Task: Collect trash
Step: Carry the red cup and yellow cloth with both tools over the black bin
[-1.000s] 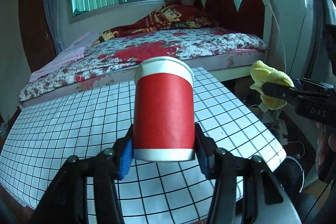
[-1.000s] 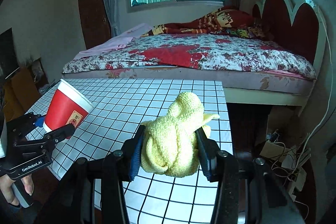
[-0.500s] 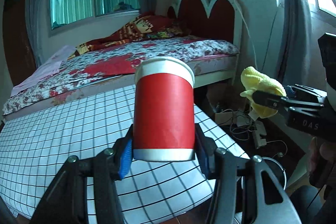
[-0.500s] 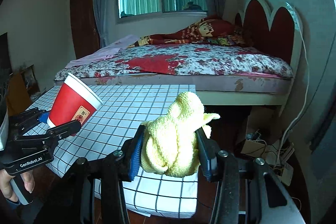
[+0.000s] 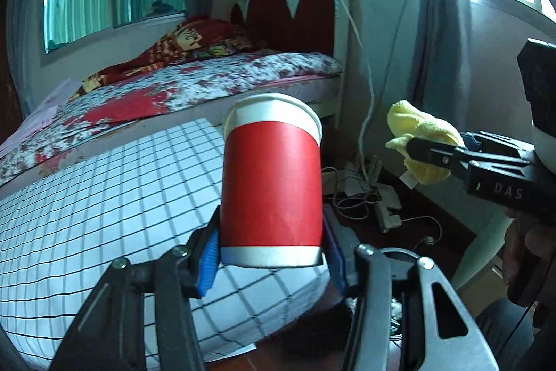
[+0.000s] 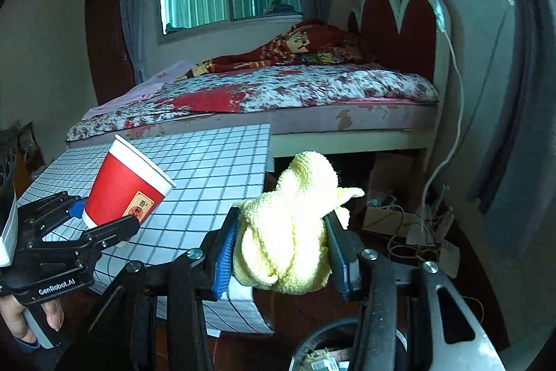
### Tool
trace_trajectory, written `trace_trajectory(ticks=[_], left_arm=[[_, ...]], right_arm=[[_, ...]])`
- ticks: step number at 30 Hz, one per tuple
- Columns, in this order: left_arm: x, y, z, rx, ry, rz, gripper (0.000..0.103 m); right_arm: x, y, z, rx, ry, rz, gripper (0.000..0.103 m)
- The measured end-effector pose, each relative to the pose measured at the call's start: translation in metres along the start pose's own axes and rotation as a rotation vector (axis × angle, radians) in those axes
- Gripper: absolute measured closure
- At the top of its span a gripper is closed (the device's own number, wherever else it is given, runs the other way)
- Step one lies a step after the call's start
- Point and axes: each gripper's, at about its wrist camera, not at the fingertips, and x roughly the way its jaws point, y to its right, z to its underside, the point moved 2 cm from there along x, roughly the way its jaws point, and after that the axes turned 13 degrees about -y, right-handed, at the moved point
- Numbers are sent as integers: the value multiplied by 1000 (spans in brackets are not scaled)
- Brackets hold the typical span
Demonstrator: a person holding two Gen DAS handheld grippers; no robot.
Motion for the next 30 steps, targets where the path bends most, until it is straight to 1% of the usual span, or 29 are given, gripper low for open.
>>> trace_trajectory(ticks=[5,13,23,30], left_arm=[[7,38,3,56,-15,67,51],[30,80,16,112,-61,141,51],[64,119,40,163,-144,217,51],[83,134,51,178,-195,243,51]], right_arm=[[-17,36,24,63,-2,36,54],[-18,72,67,128,-57,83,54],[-2,104,110,167,-141,103,54],[13,112,132,170,-199,97,54]])
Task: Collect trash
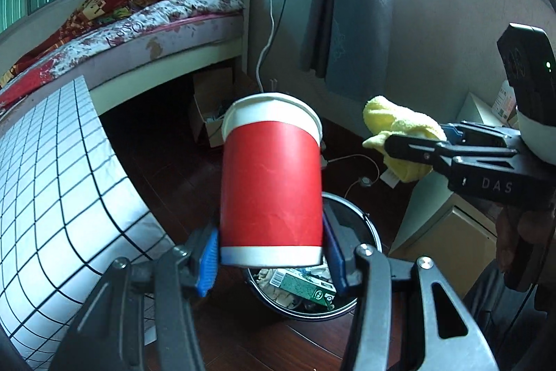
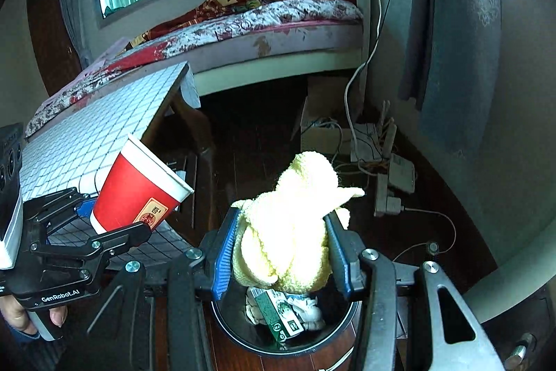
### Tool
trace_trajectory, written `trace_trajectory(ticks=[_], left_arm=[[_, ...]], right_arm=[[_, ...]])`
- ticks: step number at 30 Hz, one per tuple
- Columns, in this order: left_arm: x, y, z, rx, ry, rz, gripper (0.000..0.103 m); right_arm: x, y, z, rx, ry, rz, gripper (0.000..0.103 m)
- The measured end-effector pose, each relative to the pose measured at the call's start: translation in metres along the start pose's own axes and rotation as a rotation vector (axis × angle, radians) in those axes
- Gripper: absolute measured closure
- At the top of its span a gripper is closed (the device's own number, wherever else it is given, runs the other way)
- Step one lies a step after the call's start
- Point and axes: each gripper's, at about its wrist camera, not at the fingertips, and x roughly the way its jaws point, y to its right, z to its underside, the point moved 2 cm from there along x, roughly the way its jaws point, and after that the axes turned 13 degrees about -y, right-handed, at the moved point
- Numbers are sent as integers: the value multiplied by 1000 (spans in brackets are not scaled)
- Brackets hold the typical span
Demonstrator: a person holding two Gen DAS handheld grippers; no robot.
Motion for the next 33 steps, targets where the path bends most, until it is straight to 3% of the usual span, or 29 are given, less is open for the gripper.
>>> trace_trajectory(ticks=[19,20,21,22,23,28,33], left_arm=[[67,2,14,-21,-180,91,49],[71,2,15,-24,-190,102,45],[74,-1,14,-32,-196,95,42],[78,-6,14,-54,-207,73,21],[80,-12,15,-82,-215,52,0],[78,-29,27,-151,-187,-90,1],[78,-32,33,-163,-176,-140,1]], right_arm=[[82,8,30,-42,-195,-31,52],[89,10,32,-47,-211,-18,48],[96,11,34,-42,-231,3,38],[104,16,36,-22,-255,33,11],[109,18,40,-14,-278,54,0],[115,21,44,-3,-300,116,1],[112,13,45,-18,-288,132,1]])
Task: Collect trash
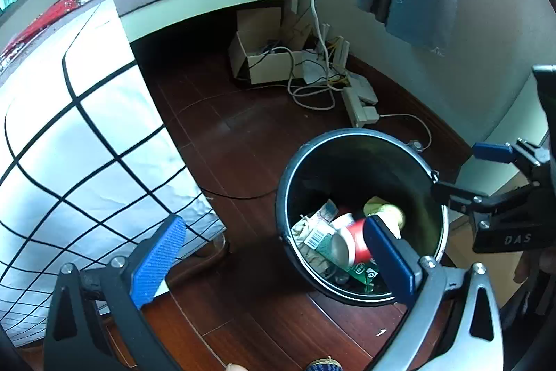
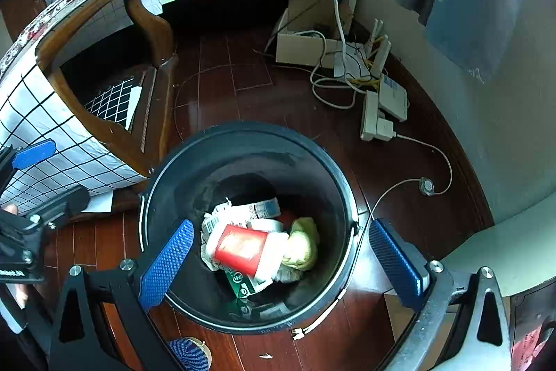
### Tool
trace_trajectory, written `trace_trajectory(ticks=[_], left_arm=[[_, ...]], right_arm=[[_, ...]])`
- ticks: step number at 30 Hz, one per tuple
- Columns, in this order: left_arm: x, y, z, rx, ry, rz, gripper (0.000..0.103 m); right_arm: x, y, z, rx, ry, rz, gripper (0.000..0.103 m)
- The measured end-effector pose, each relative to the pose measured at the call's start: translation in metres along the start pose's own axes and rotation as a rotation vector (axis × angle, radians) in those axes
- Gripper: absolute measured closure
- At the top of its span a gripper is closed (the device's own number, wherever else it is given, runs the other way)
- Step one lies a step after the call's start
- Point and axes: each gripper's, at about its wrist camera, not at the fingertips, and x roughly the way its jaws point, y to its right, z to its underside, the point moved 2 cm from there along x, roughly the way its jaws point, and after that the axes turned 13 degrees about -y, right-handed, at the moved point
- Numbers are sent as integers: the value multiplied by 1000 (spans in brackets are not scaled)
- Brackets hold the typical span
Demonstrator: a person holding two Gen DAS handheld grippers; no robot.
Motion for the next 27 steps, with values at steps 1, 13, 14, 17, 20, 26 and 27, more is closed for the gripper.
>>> trace_trajectory(ticks=[1,13,14,17,20,26,27], left_arm=[[-1,0,2,-2,3,-1,1],[-16,-13,7,-38,35,-28,1],[-18,-14,7,-40,41,-29,1],[-25,-16,4,-48,55,-36,1],[-34,-21,1,-56,71,-51,1],[-60,-28,-2,-72,115,-74,1],[-65,-30,-2,-75,122,-83,1]], right_arm=[[-1,-2,0,-5,1,5,1],[-18,-16,-5,-11,40,22,1],[-19,-17,-5,-8,45,20,1],[-24,-20,-6,0,58,23,1],[-34,-26,-7,15,79,30,1],[-63,-37,-10,40,118,33,1],[-68,-41,-10,42,123,39,1]])
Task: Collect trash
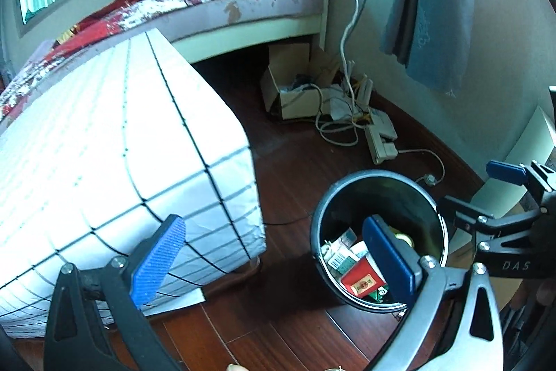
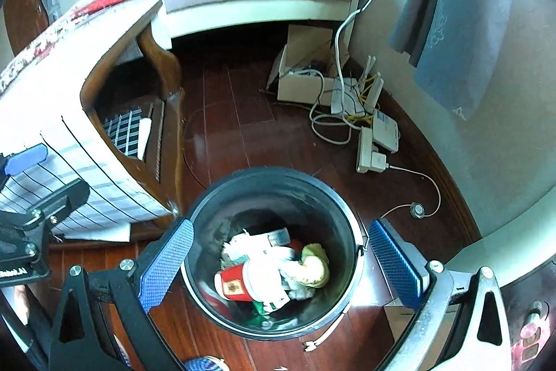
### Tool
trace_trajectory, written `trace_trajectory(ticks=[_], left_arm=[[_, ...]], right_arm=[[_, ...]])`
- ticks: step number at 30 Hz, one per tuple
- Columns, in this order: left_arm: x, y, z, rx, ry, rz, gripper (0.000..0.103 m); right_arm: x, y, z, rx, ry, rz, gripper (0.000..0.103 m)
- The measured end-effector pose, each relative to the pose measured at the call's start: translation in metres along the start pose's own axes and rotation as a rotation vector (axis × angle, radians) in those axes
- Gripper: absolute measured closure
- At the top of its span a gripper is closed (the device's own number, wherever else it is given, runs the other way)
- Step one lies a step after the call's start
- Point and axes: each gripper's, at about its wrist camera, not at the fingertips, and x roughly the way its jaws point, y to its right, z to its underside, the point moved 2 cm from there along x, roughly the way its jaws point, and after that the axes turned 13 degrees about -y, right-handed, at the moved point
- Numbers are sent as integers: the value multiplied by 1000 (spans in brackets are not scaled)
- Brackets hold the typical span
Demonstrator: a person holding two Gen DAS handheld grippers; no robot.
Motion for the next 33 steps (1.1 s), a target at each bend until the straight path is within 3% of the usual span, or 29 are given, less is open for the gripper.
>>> trace_trajectory(ticks=[19,33], left_arm=[[-101,-32,8,-74,114,-91,1],[-178,-41,31,-112,247,-87,1]], right_arm=[[-122,-38,-3,27,97,54,1],[-195,-59,19,3,208,81,1]])
